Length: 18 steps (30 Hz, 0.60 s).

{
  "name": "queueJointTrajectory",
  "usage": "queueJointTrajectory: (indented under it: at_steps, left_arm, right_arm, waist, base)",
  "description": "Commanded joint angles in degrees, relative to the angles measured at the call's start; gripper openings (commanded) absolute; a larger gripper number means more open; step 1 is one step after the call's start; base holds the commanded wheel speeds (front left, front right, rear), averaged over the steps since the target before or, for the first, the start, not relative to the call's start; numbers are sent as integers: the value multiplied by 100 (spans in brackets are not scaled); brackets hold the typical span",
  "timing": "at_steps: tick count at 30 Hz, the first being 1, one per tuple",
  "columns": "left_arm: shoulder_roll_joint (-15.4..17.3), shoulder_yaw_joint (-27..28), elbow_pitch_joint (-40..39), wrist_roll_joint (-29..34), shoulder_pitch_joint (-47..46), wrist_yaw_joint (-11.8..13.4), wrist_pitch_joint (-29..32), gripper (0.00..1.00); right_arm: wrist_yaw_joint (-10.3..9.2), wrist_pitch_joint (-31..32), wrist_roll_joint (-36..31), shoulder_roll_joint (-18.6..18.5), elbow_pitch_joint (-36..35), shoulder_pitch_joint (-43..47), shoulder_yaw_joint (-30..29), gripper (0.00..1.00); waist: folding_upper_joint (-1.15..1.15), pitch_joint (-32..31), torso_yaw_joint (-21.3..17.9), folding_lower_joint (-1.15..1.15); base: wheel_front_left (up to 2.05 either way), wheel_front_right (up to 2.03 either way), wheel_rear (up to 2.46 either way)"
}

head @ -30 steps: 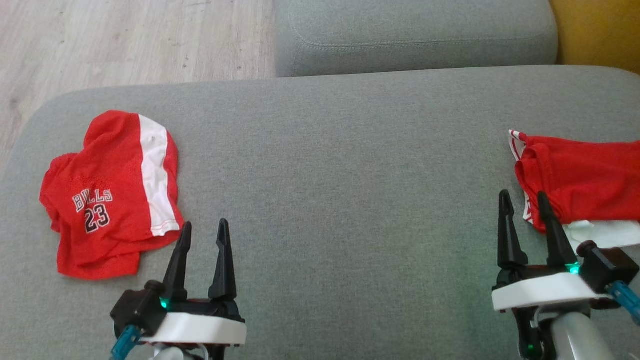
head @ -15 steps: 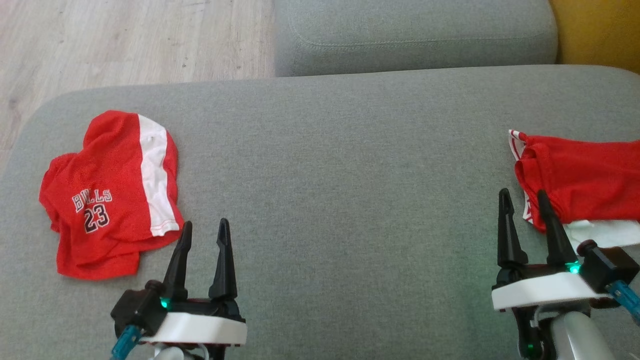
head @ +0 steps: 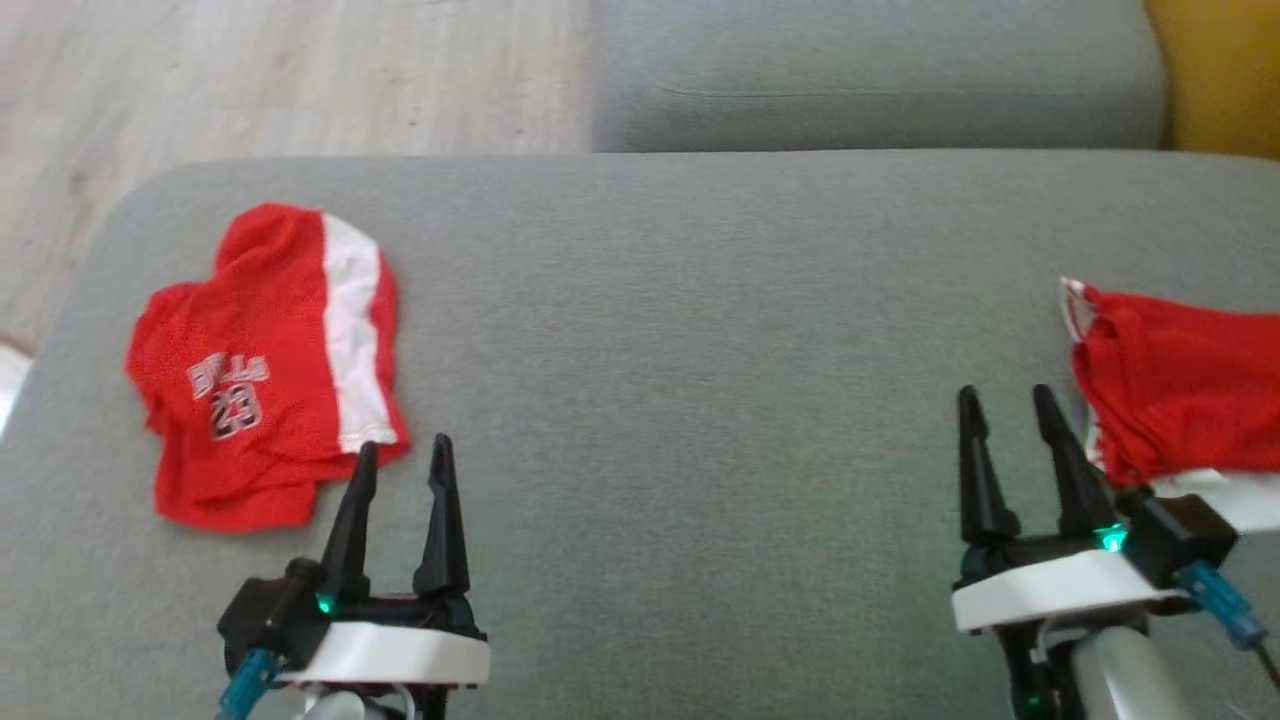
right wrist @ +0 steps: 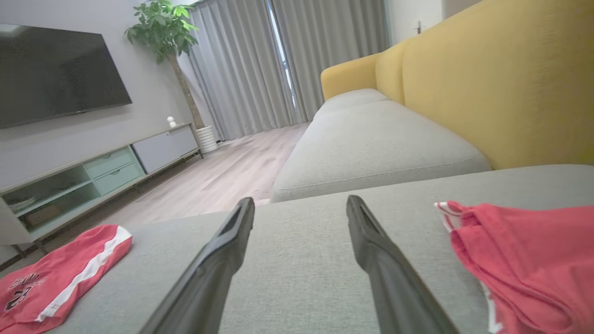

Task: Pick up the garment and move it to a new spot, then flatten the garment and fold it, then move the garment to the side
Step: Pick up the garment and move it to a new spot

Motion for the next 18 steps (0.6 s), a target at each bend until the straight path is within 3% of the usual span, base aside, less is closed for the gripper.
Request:
queueJointTrajectory:
  at_steps: [1, 12, 18]
  left_arm:
    - [3, 219, -192, 35, -248, 41, -29, 100]
    - [3, 555, -187, 133, -170, 93, -29, 100]
    - [3, 663, -189, 165, -85, 107, -29, 100]
  right_arm:
    - [39, -69, 14, -17, -154, -142, 198, 100]
    - [39, -69, 87, -17, -144, -56, 634, 100]
    - [39, -69, 130, -17, -117, -32, 772, 100]
  waist:
    - [0, -22, 181, 0]
    - [0, -97, 1087, 0]
    - [0, -130, 1374, 0]
  base:
    - [0, 0, 0]
    - [0, 0, 0]
    - [0, 0, 0]
